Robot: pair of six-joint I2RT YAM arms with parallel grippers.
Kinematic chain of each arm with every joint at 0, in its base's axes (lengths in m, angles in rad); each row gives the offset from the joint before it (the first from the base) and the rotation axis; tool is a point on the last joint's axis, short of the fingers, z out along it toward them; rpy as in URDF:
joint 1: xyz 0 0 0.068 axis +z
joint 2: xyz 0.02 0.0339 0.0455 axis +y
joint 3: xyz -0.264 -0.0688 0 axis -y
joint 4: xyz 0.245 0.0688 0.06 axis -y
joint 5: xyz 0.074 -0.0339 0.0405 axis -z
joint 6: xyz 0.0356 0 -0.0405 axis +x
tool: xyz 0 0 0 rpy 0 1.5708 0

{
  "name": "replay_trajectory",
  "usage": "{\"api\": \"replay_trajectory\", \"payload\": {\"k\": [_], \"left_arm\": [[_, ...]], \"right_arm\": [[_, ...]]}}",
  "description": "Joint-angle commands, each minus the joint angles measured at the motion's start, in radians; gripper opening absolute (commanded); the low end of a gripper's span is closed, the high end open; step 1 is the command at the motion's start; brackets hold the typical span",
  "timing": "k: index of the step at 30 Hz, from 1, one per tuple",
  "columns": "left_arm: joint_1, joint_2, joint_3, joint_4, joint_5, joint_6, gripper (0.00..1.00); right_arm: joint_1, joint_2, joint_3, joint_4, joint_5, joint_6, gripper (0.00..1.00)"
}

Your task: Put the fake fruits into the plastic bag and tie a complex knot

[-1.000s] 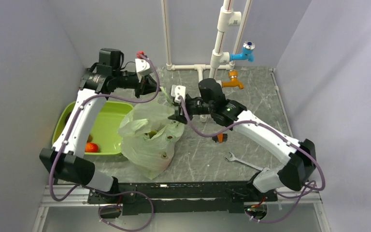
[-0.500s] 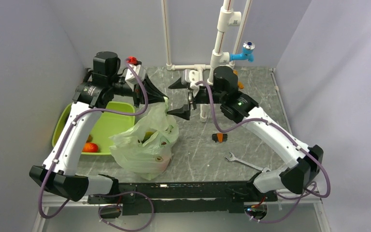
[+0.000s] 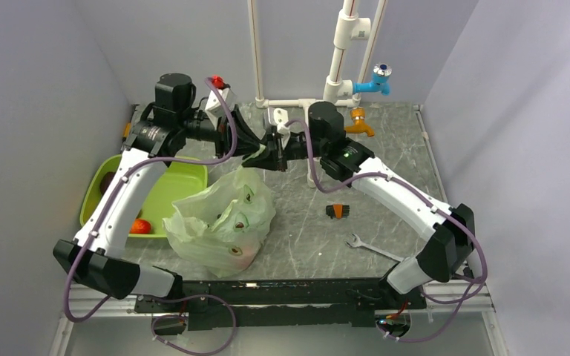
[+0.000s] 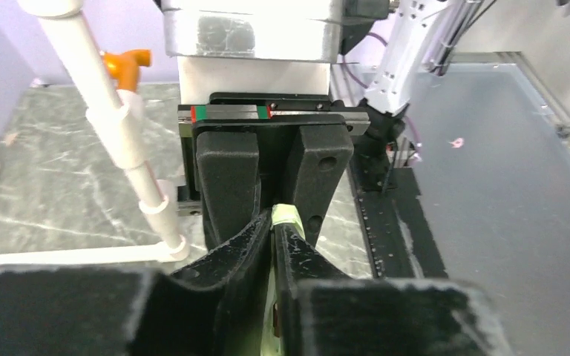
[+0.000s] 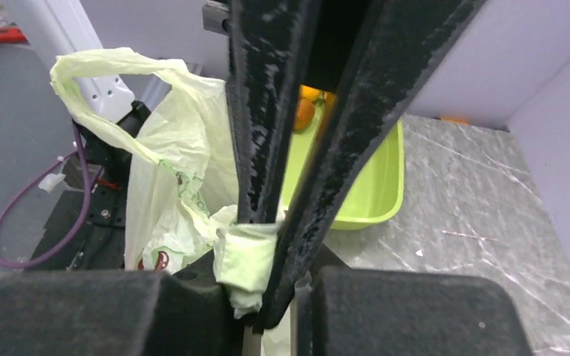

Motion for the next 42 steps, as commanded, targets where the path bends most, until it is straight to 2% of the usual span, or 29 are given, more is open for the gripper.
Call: {"api": "replay_trajectory", "payload": {"k": [1,2,3,5,6,8,10,12,16,18,23,28,30,33,38,42], "left_arm": [[0.074,-0.092,0.031,0.084,-0.101,-0.077,0.36],[0.127,-0.113,0.016,0.126,-0.111,-0.149,0.55],[0.194,-0.131,0.006,0.152,-0.111,-0.21,0.69],[0.337,-0.152,0.034,0.066,-0.119,-0.224,0.93],[0.4,-0.157,0.061,-0.028,-0.12,-0.17,0.98],[0.466,-0.149,0.155,-0.349,-0.135,0.086,0.99],[0.472,-0.151,0.204,-0.663,-0.195,0.384,0.99],[0.472,-0.191,0.165,-0.838,-0.236,0.572,1.0],[0.475,-0.33,0.013,-0.907,-0.253,0.691,1.0],[0.474,-0.386,-0.041,-0.886,-0.231,0.686,1.0],[0.443,-0.422,-0.047,-1.016,-0.187,0.826,0.99],[0.436,-0.513,-0.075,-0.989,-0.166,0.828,0.99],[0.435,-0.595,-0.161,-0.892,-0.131,0.777,0.99],[0.42,-0.73,-0.343,-0.663,-0.111,0.665,0.99],[0.381,-0.864,-0.483,-0.453,-0.126,0.669,0.99],[0.363,-0.839,-0.485,-0.445,-0.101,0.755,0.99]], "right_arm": [[0.003,-0.015,-0.007,0.02,0.013,0.007,0.0],[-0.001,-0.032,-0.025,0.022,0.03,0.01,0.0],[-0.005,-0.045,-0.039,0.021,0.047,0.017,0.0],[-0.014,-0.061,-0.054,-0.003,0.079,0.033,0.0],[-0.019,-0.067,-0.054,-0.024,0.1,0.037,0.0],[-0.035,-0.077,-0.055,-0.054,0.152,0.062,0.0],[-0.046,-0.088,-0.055,-0.086,0.202,0.079,0.0],[-0.052,-0.101,-0.054,-0.127,0.276,0.094,0.0],[-0.068,-0.148,-0.077,-0.196,0.384,0.116,0.0],[-0.074,-0.158,-0.082,-0.222,0.429,0.13,0.0],[-0.078,-0.167,-0.086,-0.268,0.516,0.17,0.0],[-0.077,-0.204,-0.112,-0.316,0.666,0.195,0.0],[-0.077,-0.212,-0.126,-0.332,0.693,0.204,0.0],[-0.076,-0.202,-0.137,-0.345,0.715,0.22,0.0],[-0.076,-0.176,-0.147,-0.345,0.724,0.238,0.0],[-0.072,-0.157,-0.144,-0.34,0.719,0.256,0.0]]}}
